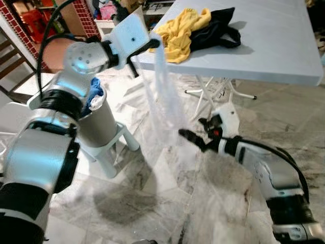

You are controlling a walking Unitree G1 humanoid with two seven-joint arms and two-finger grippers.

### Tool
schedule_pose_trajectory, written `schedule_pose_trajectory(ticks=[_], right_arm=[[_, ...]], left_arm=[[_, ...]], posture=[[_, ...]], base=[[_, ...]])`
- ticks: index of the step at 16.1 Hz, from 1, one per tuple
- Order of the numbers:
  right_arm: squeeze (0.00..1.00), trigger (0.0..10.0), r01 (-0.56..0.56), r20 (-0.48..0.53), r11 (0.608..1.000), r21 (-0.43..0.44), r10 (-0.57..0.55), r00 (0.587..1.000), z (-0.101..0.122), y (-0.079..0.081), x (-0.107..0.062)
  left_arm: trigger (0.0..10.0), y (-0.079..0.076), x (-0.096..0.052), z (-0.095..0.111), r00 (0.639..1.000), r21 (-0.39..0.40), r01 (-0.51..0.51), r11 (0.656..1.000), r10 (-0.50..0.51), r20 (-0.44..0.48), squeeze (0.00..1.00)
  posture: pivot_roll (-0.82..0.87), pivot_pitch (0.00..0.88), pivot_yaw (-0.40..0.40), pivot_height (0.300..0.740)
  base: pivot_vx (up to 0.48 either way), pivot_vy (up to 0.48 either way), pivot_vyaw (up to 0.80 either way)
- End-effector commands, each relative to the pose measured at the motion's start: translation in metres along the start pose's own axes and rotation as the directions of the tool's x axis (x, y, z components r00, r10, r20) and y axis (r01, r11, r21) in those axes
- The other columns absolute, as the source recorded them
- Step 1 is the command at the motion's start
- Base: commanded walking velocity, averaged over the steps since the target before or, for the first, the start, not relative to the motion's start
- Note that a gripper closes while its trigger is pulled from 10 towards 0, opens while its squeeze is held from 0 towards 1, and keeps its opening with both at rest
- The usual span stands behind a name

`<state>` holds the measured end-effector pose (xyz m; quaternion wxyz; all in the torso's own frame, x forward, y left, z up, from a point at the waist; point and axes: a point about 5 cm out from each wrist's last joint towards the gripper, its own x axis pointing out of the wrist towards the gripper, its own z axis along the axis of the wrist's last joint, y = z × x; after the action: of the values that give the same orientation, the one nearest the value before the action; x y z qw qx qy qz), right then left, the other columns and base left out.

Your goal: Hang hanger

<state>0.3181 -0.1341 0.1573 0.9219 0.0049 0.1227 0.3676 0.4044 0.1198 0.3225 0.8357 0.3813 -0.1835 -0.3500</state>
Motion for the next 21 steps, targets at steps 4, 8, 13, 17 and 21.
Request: schedule_pose_trajectory(ticks=[4,8,13,17,21], right_arm=[[0.0,10.0,0.027,0.023,0.999,-0.04,-0.027,0.999,-0.001,0.025,0.03],[0.0,10.0,0.042,0.13,0.993,-0.112,-0.027,0.991,0.007,0.053,0.044],[0.0,10.0,0.176,0.228,0.976,-0.13,-0.144,0.963,0.01,0.061,0.049],[0.0,10.0,-0.214,0.035,0.968,-0.133,0.22,0.975,-0.031,0.09,0.043],[0.0,10.0,-0.004,0.006,0.989,-0.15,0.005,1.0,-0.056,0.072,0.054]], left_arm=[[10.0,0.007,0.012,0.01,0.993,-0.195,-0.109,0.975,0.116,0.024,0.0],[10.0,0.015,0.017,-0.002,0.932,-0.448,-0.363,0.817,0.31,-0.189,0.0],[10.0,0.024,0.007,-0.018,0.795,-0.507,-0.606,0.612,0.447,-0.411,0.0],[10.0,0.022,0.004,-0.026,0.697,-0.454,-0.715,0.531,0.487,-0.527,0.0],[10.0,-0.008,0.017,-0.031,0.826,-0.617,-0.564,0.548,0.364,-0.431,0.0]], posture=[[-0.03,0.093,0.187,0.74],[-0.03,0.095,0.185,0.74],[-0.03,0.101,0.178,0.74],[-0.03,0.1,0.182,0.74],[-0.03,0.094,0.184,0.74]], base=[[0.0,0.0,0.0],[0.0,0.0,0.0],[0.0,0.0,0.0],[0.0,0.0,0.0],[0.0,0.0,0.0]])
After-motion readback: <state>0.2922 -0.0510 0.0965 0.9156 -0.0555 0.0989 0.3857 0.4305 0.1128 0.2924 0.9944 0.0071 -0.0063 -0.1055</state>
